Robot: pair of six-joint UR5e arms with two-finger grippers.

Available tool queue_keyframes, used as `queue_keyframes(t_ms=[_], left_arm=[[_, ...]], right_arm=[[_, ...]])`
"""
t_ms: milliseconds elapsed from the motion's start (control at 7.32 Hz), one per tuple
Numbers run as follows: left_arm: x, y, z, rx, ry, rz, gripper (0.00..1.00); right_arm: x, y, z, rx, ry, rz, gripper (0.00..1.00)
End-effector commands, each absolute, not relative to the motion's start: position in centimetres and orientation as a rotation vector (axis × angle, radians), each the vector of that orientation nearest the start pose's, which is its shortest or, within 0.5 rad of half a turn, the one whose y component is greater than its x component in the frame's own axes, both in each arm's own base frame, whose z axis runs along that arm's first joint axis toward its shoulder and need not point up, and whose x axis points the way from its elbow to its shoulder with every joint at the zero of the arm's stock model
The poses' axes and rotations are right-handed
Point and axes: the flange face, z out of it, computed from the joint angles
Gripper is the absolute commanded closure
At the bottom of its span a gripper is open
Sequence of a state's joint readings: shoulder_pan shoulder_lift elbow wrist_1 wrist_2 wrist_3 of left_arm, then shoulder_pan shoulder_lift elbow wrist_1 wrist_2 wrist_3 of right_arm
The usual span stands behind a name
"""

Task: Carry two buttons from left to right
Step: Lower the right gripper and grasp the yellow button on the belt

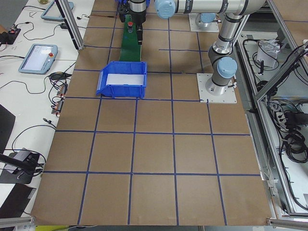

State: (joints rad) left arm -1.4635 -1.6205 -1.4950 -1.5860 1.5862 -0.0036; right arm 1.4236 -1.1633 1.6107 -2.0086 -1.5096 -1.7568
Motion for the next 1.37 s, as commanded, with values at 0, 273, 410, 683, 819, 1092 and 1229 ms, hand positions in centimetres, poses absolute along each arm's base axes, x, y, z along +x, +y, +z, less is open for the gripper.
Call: queue_keyframes(t_ms=[0, 273, 410, 683, 819, 1092, 1229], left_arm=[[-7.6, -52.5, 49.9, -0.173, 3.121, -0.015, 0.0], [-7.5, -52.8, 49.9, -0.173, 3.119, -0.016, 0.0], [-7.4, -52.5, 49.9, -0.177, 3.121, -0.018, 0.0], [-7.5, -52.5, 49.8, -0.175, 3.121, -0.011, 0.0], [-7.5, -52.4, 49.9, -0.175, 3.121, -0.013, 0.0], [-7.5, -52.8, 49.5, -0.175, 3.12, -0.006, 0.0], [-7.4, -52.8, 49.7, -0.177, 3.121, -0.013, 0.0]], right_arm=[[4.9, -63.4, 28.2, -2.231, 2.145, -0.071, 0.04], [4.8, -63.5, 28.0, -2.239, 2.136, -0.06, 0.51], [4.8, -63.5, 28.2, -2.243, 2.136, -0.063, 0.75], [4.8, -63.7, 28.5, -2.251, 2.14, -0.069, 0.92], [4.8, -63.8, 28.5, -2.25, 2.142, -0.071, 0.92], [4.1, -64.1, 30.4, -2.259, 2.178, -0.104, 0.92], [2.5, -65.0, 32.7, -2.272, 2.225, -0.14, 0.91]])
